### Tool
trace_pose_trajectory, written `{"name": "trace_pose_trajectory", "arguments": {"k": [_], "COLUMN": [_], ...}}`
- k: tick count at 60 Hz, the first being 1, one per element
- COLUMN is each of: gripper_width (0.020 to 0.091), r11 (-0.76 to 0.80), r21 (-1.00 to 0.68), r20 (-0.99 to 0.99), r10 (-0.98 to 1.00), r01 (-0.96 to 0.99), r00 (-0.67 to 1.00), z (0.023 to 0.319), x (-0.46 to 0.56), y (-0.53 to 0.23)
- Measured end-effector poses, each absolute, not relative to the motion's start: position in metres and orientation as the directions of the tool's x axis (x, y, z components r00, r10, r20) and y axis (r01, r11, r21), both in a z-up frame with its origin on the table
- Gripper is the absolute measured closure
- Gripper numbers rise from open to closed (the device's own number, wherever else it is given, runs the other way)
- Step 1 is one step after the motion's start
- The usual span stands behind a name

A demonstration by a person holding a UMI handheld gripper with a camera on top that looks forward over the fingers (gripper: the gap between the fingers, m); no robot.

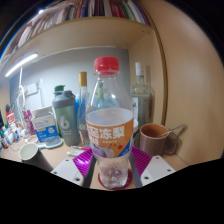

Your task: Pour water

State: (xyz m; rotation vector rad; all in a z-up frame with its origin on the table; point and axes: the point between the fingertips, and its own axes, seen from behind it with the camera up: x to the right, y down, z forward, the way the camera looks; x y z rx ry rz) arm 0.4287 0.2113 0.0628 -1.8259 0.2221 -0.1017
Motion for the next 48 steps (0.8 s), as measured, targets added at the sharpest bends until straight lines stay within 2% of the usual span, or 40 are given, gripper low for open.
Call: {"name": "trace_pose_trajectory", "arguments": {"k": [4,7,17,42,48], "gripper_width": [0.0244,0.0273,0.0274,0.0271,0.0273], "r11": [-0.321,-0.336,-0.352,-0.328,-0.344], "r21": [-0.933,-0.919,-0.919,-0.932,-0.93], "r20": [-0.103,-0.144,-0.106,-0.093,-0.078], "r10": [-0.187,-0.195,-0.215,-0.185,-0.164], "r01": [-0.16,-0.205,-0.179,-0.151,-0.131], "r00": [0.977,0.97,0.971,0.978,0.983], "z": [0.052,0.051,0.075,0.209,0.234], "x": [0.42,0.418,0.407,0.308,0.286], "y": [0.201,0.189,0.132,-0.094,-0.146]}}
